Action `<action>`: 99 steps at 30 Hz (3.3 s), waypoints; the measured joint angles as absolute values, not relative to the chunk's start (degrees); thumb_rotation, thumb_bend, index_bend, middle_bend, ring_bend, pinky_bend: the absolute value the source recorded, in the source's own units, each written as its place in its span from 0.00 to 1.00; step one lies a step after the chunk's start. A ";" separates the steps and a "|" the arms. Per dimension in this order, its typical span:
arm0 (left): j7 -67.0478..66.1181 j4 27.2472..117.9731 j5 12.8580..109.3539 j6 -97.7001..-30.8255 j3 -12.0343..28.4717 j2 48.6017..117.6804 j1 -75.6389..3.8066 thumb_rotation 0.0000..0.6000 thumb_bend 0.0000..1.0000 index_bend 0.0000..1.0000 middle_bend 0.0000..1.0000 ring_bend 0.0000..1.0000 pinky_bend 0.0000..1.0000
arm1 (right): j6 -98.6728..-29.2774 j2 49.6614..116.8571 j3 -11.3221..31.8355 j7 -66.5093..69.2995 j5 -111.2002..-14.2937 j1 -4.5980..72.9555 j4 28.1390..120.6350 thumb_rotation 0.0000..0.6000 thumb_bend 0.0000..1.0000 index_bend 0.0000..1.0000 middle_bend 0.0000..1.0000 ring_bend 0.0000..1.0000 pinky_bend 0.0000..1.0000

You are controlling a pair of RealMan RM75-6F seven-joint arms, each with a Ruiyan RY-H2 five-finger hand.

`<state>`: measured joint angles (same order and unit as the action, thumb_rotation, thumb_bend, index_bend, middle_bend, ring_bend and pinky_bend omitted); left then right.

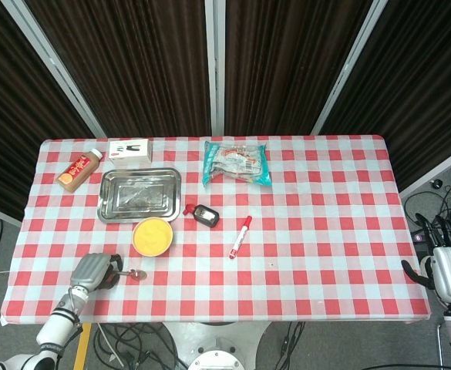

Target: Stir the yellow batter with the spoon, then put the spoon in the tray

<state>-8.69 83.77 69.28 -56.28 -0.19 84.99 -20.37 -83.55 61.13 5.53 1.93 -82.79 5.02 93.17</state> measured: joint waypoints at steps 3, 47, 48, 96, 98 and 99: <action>-8.51 83.55 69.40 -56.49 -0.11 85.11 -20.37 1.00 0.41 0.60 0.96 0.99 1.00 | -83.60 61.07 5.54 1.87 -82.83 5.02 93.28 1.00 0.19 0.00 0.20 0.00 0.02; -21.17 86.05 53.07 -46.15 8.20 78.57 -37.77 1.00 0.39 0.56 0.96 0.99 1.00 | -84.28 60.61 5.44 3.04 -83.18 4.40 93.07 1.00 0.19 0.00 0.20 0.00 0.03; -21.41 86.18 52.70 -46.04 8.00 78.63 -38.00 1.00 0.39 0.54 0.96 0.99 1.00 | -84.21 60.64 5.44 3.02 -83.17 4.43 93.05 1.00 0.19 0.00 0.20 0.00 0.03; -21.56 85.63 50.00 -48.39 5.22 79.91 -40.70 1.00 0.34 0.58 0.96 1.00 1.00 | -83.83 60.58 5.65 2.88 -82.38 4.31 93.02 1.00 0.19 0.00 0.20 0.00 0.04; -21.43 85.59 49.87 -48.31 5.22 79.91 -40.81 1.00 0.35 0.58 0.96 1.00 1.00 | -83.80 60.59 5.65 2.95 -82.30 4.28 92.95 1.00 0.19 0.00 0.20 0.00 0.04; -21.34 85.59 49.85 -48.24 5.20 79.89 -40.86 1.00 0.36 0.58 0.96 1.00 1.00 | -83.79 60.59 5.65 2.95 -82.26 4.26 92.94 1.00 0.19 0.00 0.20 0.00 0.04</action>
<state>-21.34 85.59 49.85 -48.24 5.20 79.89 -40.86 -83.79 60.59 5.65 2.95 -82.26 4.26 92.94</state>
